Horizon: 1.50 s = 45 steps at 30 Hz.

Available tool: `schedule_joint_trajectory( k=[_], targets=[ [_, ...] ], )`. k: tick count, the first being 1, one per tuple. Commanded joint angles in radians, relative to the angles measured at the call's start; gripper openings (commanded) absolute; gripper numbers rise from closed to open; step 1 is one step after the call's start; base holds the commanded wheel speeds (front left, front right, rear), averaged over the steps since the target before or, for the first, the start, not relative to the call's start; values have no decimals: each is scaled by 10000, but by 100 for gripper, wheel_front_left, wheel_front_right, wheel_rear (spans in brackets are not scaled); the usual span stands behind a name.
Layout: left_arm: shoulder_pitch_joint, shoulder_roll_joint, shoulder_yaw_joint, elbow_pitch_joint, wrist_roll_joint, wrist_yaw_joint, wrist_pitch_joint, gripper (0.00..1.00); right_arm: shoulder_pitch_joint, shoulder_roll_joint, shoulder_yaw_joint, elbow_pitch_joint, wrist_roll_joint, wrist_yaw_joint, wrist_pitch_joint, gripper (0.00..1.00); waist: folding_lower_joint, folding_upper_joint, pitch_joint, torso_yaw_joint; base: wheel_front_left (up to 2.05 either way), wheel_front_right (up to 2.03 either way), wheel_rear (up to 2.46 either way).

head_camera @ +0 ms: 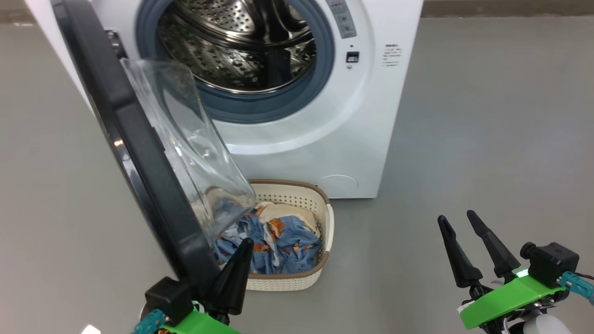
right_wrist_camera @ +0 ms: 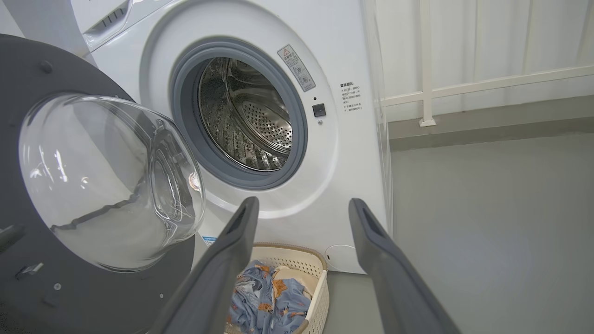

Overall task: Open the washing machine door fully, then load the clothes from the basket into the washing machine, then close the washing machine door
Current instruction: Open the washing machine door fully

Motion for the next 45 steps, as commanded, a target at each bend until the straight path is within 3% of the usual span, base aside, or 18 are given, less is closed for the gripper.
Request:
schedule_joint_trajectory(
  k=[1,26,45],
  targets=[
    [-304,382,779,-180,0,223,-128,0,-276,-75,156,-214,-58,16,-120,100,0,-1,-43,189,0,0,0],
    [-308,1640,2404,-151,-358,1067,163,0,-233,160,51,-247,-88,16,-120,100,0,-1,51,1849,0,0,0],
    [-653,3013,3862,167,-762,1521,505,0,-463,254,-41,-310,-142,16,-120,100,0,-1,639,2243,0,0,0]
  ],
)
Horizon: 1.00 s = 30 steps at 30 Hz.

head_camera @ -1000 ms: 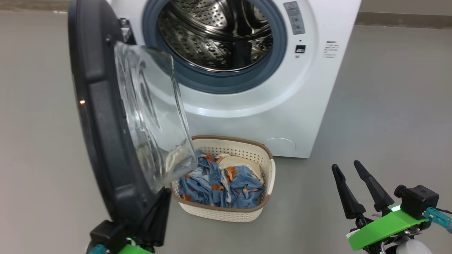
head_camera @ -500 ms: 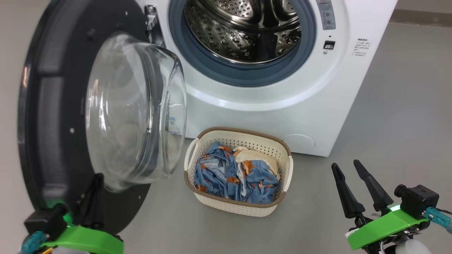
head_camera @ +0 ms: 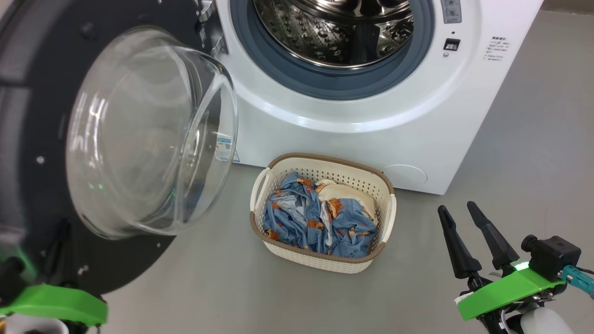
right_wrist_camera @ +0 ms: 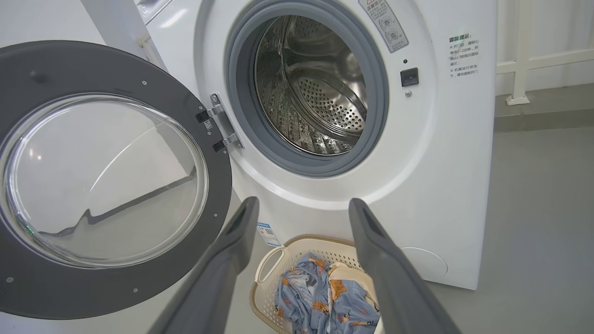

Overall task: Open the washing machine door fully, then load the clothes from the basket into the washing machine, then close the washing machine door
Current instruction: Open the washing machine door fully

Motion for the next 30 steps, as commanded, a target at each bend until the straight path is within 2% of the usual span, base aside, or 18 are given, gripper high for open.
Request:
schedule_joint_trajectory(
  k=[1,12,21,30],
  targets=[
    [-575,636,683,-29,-140,189,49,0,-287,-57,182,-264,-127,16,-120,100,0,0,75,63,0,0,0],
    [-1652,1793,1165,1216,-419,-91,691,0,-614,-34,132,-325,-174,16,-120,100,0,0,596,147,0,0,0],
    [-2972,2330,1076,3145,-709,-623,1282,0,-815,47,54,-305,-215,16,-120,100,0,0,865,147,0,0,0],
    [-4195,2672,857,4863,-642,-1043,1209,0,-1014,67,28,-310,-188,16,-120,100,0,0,1051,10,0,0,0]
  ],
)
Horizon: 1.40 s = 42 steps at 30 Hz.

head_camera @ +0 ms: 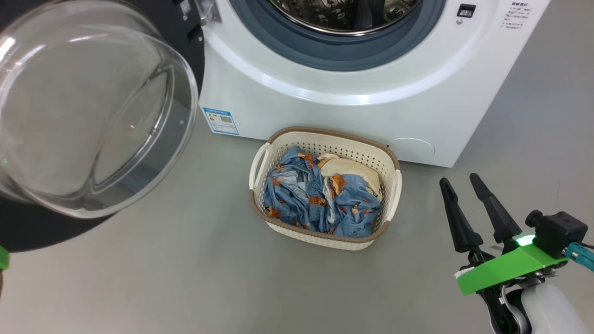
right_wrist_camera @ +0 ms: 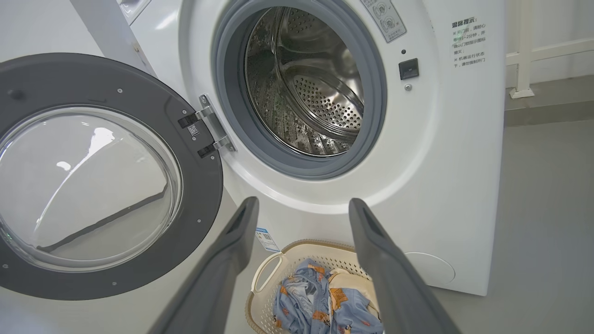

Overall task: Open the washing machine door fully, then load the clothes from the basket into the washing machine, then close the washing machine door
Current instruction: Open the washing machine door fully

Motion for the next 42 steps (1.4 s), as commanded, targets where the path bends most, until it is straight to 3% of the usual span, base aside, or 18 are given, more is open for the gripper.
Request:
schedule_joint_trajectory(
  k=[1,22,40,42],
  targets=[
    [-642,780,371,95,51,-25,-95,0,-225,9,145,-250,-113,16,-120,100,0,0,43,-54,0,0,0],
    [-1027,754,29,1334,94,-382,-796,0,-139,66,32,-210,-116,16,-120,100,0,0,-125,-76,0,0,0],
    [318,399,-238,-275,58,-327,-1271,0,157,113,-49,-137,-51,16,-120,100,0,0,-711,-73,0,0,0],
    [541,287,-287,-662,61,-249,-1293,23,185,107,-40,-134,-50,16,-120,100,0,0,-767,-83,0,0,0]
  ],
)
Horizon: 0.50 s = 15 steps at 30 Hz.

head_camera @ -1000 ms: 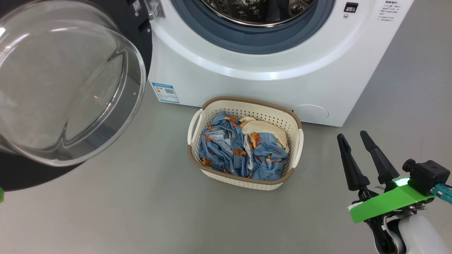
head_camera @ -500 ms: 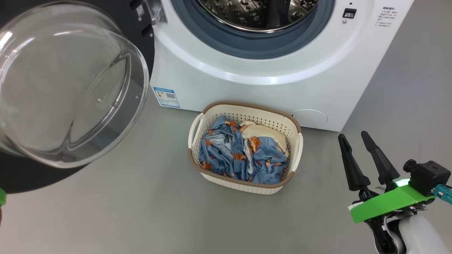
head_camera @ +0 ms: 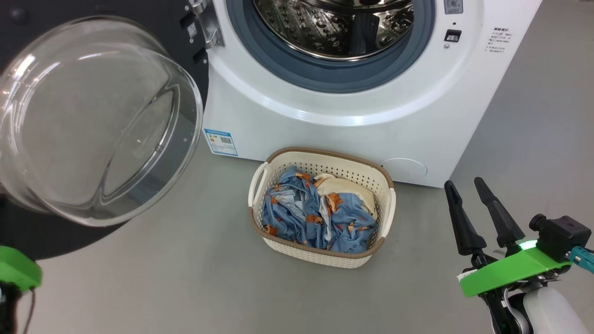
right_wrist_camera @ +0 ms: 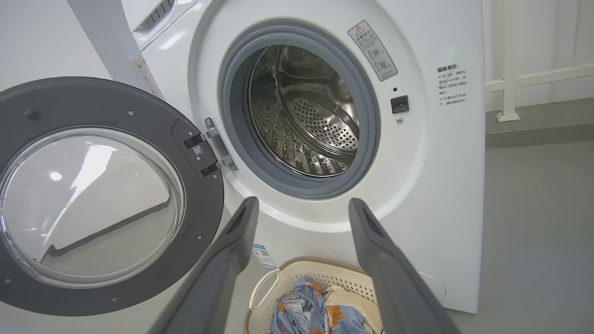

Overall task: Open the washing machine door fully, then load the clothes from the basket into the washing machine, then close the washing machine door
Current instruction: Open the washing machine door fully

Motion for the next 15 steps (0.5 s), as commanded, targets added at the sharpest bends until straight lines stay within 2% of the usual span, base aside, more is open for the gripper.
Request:
schedule_joint_trajectory(
  k=[1,2,3,15],
  targets=[
    [7,424,319,-460,-4,126,-130,36,91,-14,205,-223,-49,16,-120,100,0,-1,-52,-14,0,0,0],
    [144,349,283,-705,9,191,-140,73,99,-15,204,-226,-46,16,-120,100,0,-1,-73,-24,0,0,0],
    [278,281,247,-957,17,246,-143,100,108,-17,206,-230,-45,16,-120,100,0,-1,-88,-36,0,0,0],
    [1493,-342,-63,-3642,304,963,-369,100,240,-157,285,-172,54,16,-120,100,0,-1,-373,-327,0,0,0]
  ],
)
